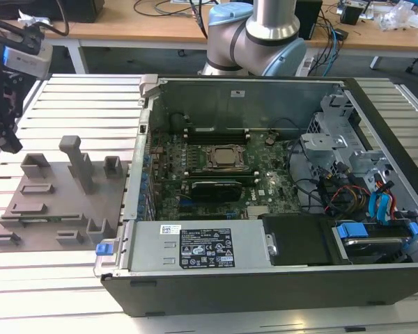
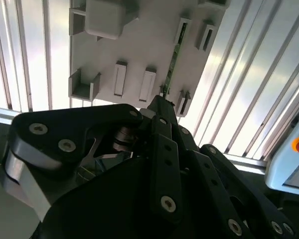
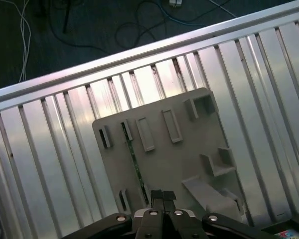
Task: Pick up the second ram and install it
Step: 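Pick up the second ram and move it above second insertion slot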
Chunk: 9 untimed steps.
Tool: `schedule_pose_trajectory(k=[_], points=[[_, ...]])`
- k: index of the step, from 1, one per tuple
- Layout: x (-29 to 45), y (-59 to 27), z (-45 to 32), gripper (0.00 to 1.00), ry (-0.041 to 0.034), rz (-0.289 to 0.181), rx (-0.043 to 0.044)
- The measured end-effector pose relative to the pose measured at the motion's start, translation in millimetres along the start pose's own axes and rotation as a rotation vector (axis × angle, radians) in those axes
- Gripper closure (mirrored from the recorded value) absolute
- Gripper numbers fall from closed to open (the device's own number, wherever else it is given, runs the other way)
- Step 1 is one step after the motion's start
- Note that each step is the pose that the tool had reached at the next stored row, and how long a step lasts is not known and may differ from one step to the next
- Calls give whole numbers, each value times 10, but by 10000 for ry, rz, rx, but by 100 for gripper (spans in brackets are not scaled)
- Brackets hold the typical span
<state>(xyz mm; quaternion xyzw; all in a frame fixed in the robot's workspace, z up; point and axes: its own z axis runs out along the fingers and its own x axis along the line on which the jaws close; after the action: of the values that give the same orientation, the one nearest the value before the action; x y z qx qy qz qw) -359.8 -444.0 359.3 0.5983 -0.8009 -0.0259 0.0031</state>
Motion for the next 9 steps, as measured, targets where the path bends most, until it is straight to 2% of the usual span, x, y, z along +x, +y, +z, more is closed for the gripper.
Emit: schedule_pose_trajectory(k=[9], points=[[0,0,0,90,69,-1526,-40]])
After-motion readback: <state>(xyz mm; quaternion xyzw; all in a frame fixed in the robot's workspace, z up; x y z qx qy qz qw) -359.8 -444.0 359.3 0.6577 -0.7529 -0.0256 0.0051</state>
